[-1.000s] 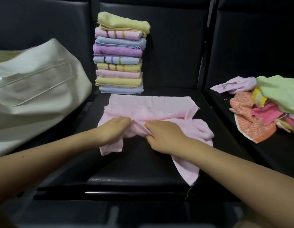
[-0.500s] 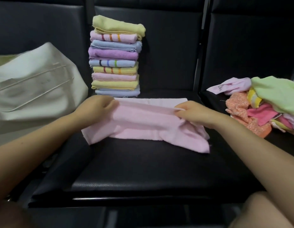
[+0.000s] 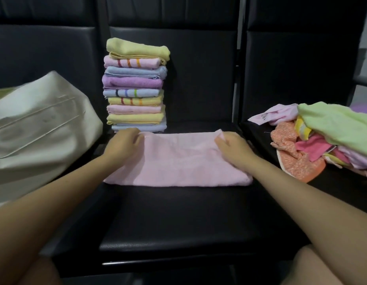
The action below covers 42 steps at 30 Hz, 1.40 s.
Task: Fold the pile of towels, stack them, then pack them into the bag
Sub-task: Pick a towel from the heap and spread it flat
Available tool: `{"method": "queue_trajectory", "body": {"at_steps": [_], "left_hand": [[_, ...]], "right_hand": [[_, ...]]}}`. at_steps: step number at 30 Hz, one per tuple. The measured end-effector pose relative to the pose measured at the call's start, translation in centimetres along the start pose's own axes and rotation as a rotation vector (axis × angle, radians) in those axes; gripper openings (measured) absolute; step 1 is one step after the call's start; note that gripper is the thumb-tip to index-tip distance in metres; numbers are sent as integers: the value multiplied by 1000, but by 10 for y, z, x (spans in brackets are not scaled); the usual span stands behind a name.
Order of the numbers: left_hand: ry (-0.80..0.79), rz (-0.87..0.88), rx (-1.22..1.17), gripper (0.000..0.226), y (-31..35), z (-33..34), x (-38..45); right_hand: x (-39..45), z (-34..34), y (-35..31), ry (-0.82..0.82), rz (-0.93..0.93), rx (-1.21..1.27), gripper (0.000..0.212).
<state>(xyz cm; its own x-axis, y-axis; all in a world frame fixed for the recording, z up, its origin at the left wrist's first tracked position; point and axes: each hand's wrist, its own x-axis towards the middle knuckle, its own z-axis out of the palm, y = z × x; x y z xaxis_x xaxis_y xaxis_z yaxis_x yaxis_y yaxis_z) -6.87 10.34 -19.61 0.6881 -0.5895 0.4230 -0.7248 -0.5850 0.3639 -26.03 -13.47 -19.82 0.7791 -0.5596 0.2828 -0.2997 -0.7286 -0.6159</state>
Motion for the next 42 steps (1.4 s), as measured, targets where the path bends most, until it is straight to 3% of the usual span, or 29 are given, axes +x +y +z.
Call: {"method": "queue_trajectory", "body": {"at_steps": [3, 8, 14, 16, 21, 27, 31, 38, 42], "left_hand": [[-189, 2, 47, 30, 0, 10, -7], [-190, -42, 34, 34, 4, -4, -20], [-558, -62, 0, 48, 12, -22, -45], [-558, -96, -101, 45, 11, -31, -49], [-447, -185, -327, 35, 3, -51, -47], [-238, -163, -338, 28, 8, -64, -24], [-225, -95, -99, 36, 7, -53, -17], [-348, -158, 14, 44, -20, -17, -16], [-345, -74, 58, 57, -26, -8, -14]], "right_hand": [[-3, 4, 3, -201, -9, -210, 33], [-12, -10, 2, -152, 49, -119, 44], [-25, -26, 15, -322, 144, -107, 41], [-29, -33, 13, -306, 151, -50, 41], [-30, -48, -4, -46, 239, 364, 31], [-6, -45, -30, 127, 350, 580, 26], [16, -28, -21, 213, 325, 407, 45], [20, 4, 20, -27, 246, -85, 19], [23, 5, 32, -23, 181, -179, 18]]}}
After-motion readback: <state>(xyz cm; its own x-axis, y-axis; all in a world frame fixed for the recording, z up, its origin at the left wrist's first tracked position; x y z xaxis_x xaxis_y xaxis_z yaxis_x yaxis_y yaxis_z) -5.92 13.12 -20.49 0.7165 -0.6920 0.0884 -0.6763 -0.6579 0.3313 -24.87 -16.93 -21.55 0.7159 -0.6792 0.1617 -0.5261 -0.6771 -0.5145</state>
